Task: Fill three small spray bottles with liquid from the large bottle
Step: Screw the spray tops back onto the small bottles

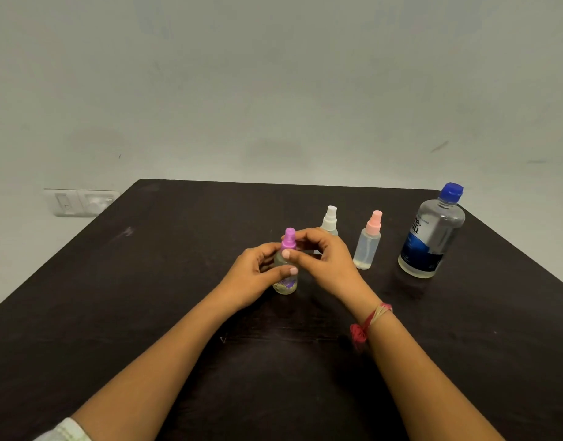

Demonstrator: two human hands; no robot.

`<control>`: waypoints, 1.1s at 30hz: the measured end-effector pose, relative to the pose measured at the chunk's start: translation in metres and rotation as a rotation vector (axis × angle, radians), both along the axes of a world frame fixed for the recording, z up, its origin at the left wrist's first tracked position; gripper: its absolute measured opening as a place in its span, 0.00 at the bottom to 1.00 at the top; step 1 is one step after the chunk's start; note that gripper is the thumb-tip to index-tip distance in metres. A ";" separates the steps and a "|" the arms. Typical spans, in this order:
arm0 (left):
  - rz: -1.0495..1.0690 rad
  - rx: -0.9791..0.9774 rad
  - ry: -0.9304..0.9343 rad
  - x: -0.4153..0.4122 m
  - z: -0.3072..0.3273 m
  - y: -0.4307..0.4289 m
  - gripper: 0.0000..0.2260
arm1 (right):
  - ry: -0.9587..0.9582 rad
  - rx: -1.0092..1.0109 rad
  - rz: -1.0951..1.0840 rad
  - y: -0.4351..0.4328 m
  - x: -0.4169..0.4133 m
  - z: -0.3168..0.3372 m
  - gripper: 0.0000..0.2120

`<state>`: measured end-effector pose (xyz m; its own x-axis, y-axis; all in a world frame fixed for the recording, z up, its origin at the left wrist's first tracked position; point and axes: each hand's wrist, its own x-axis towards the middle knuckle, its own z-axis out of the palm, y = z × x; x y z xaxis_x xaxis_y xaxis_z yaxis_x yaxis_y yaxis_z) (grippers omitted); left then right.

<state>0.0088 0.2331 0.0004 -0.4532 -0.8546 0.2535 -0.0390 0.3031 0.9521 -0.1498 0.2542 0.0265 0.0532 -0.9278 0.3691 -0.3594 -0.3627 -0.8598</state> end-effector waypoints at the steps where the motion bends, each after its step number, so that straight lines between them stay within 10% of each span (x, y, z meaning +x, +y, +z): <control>1: -0.001 0.000 -0.004 0.000 0.000 0.000 0.17 | -0.019 0.006 0.005 0.001 0.000 0.001 0.11; 33: -0.087 0.012 -0.049 0.006 0.009 0.001 0.16 | -0.042 -0.040 0.041 0.005 0.005 0.001 0.13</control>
<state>0.0146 0.2338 0.0094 -0.5372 -0.8145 0.2191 -0.0598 0.2959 0.9534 -0.1443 0.2593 0.0275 0.0744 -0.9098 0.4084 -0.3076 -0.4105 -0.8584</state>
